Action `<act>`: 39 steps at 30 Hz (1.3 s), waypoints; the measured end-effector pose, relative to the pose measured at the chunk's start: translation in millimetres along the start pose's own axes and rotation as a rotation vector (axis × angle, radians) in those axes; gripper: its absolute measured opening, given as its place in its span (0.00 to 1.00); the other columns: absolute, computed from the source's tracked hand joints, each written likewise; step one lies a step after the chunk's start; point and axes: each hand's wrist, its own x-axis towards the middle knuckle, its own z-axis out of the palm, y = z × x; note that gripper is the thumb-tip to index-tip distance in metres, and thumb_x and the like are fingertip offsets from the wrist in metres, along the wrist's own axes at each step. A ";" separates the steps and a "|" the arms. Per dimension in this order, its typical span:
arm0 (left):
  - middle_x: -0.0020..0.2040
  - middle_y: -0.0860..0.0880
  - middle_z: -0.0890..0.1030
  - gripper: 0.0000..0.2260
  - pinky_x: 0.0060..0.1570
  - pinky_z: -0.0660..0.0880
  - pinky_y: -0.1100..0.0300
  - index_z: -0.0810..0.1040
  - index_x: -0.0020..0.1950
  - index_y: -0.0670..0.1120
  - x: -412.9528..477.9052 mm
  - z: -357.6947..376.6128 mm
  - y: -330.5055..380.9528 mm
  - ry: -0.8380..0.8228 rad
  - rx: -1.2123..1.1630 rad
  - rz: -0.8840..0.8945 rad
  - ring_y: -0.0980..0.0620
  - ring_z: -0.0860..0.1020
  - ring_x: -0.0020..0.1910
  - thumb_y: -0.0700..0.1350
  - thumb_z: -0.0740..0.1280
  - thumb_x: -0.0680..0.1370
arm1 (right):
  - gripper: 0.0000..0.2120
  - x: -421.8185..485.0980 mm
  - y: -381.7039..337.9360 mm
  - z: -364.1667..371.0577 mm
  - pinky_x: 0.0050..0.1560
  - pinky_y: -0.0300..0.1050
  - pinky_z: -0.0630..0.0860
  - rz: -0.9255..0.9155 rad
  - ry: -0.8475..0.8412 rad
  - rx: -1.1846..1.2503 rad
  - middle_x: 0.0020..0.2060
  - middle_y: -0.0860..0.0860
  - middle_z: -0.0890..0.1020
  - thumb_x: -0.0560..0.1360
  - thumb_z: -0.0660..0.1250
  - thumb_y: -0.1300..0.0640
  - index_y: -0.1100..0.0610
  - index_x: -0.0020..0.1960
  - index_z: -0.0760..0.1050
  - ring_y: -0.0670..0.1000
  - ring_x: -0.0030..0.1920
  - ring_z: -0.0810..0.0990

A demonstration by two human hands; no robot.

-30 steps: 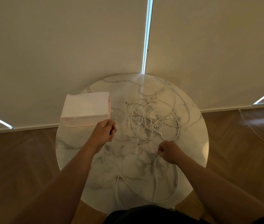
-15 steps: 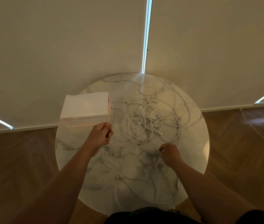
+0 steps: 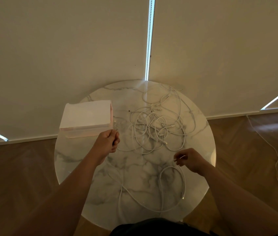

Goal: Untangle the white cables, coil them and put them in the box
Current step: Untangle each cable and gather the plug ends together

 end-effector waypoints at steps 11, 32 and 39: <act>0.28 0.50 0.67 0.15 0.23 0.57 0.64 0.69 0.40 0.43 -2.7 1.9 -0.5 -0.003 0.011 0.004 0.56 0.59 0.24 0.43 0.52 0.85 | 0.12 3.9 -8.0 13.3 0.56 0.49 0.75 0.131 0.032 -0.830 0.59 0.54 0.76 0.77 0.61 0.60 0.54 0.60 0.73 0.56 0.59 0.77; 0.28 0.50 0.68 0.15 0.24 0.57 0.63 0.70 0.40 0.43 -5.6 0.8 -3.1 0.021 0.022 0.002 0.55 0.60 0.24 0.43 0.52 0.85 | 0.17 -15.5 -8.8 58.1 0.62 0.50 0.71 0.119 0.004 -1.109 0.64 0.54 0.75 0.80 0.56 0.57 0.53 0.66 0.73 0.59 0.63 0.75; 0.26 0.51 0.66 0.15 0.26 0.57 0.61 0.69 0.41 0.42 -2.2 3.2 -3.8 0.085 -0.005 0.037 0.55 0.60 0.24 0.44 0.53 0.85 | 0.21 -3.1 -19.0 77.4 0.64 0.51 0.74 0.007 -0.431 -0.983 0.66 0.60 0.73 0.75 0.64 0.62 0.61 0.67 0.70 0.59 0.66 0.74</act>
